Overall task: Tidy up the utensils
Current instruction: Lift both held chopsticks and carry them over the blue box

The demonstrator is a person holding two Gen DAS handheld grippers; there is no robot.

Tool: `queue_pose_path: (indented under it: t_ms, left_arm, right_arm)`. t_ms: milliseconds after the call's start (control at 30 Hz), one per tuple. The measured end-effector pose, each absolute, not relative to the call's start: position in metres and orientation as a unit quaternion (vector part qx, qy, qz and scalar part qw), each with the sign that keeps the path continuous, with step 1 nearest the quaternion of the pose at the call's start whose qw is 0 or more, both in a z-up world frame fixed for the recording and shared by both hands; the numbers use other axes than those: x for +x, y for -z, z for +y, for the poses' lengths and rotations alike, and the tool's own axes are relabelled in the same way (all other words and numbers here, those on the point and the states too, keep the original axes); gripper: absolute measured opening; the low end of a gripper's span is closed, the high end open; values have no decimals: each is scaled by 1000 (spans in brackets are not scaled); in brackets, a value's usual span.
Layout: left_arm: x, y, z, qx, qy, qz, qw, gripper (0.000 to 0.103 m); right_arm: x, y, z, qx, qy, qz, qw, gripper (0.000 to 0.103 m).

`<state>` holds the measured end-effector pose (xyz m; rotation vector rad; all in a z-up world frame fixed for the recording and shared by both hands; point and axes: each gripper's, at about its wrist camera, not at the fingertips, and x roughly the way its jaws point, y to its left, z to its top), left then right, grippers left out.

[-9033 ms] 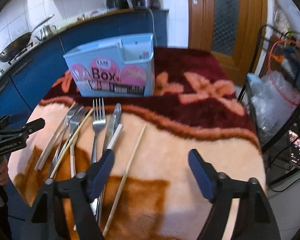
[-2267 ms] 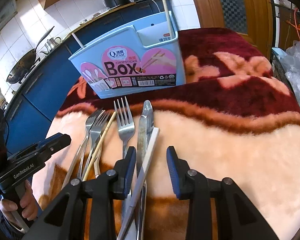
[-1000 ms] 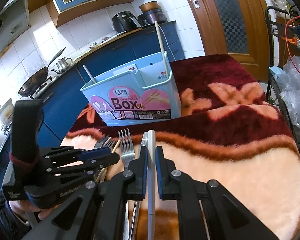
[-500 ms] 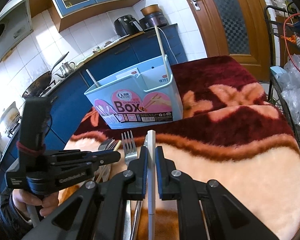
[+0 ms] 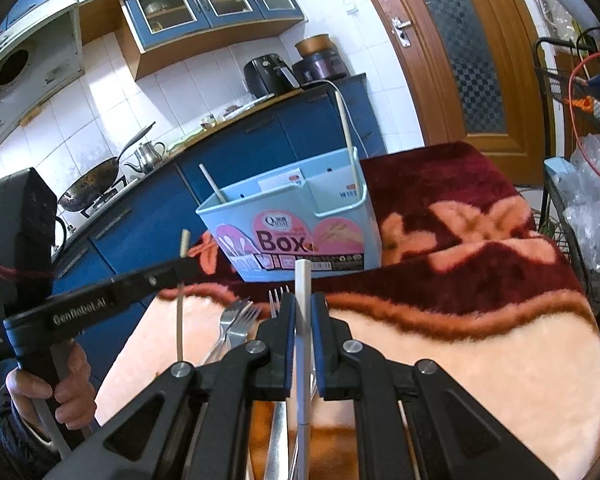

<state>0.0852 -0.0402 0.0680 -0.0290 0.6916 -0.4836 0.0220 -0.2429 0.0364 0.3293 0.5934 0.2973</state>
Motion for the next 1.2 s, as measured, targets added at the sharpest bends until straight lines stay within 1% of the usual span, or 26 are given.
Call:
queue_pose_path:
  t_ms: [233, 500, 700, 1000, 1100, 1200]
  left_arm:
    - [89, -88, -26, -26, 225, 304, 925, 4]
    - [98, -119, -12, -34, 208, 260, 942, 4]
    - [106, -155, -3, -34, 175, 196, 964, 4]
    - [132, -192, 3, -48, 130, 130, 982, 4]
    - [142, -197, -3, -37, 112, 107, 987, 4]
    - [153, -190, -11, -26, 93, 92, 991, 4]
  right_arm:
    - [17, -45, -245, 169, -139, 261, 940, 9]
    - [19, -47, -247, 171, -136, 254, 942, 10]
    - [20, -45, -248, 173, -136, 255, 942, 10]
    - [21, -44, -245, 169, -136, 255, 942, 9]
    - [21, -44, -246, 169, -135, 253, 943, 9]
    - [23, -43, -247, 169, -134, 253, 943, 10]
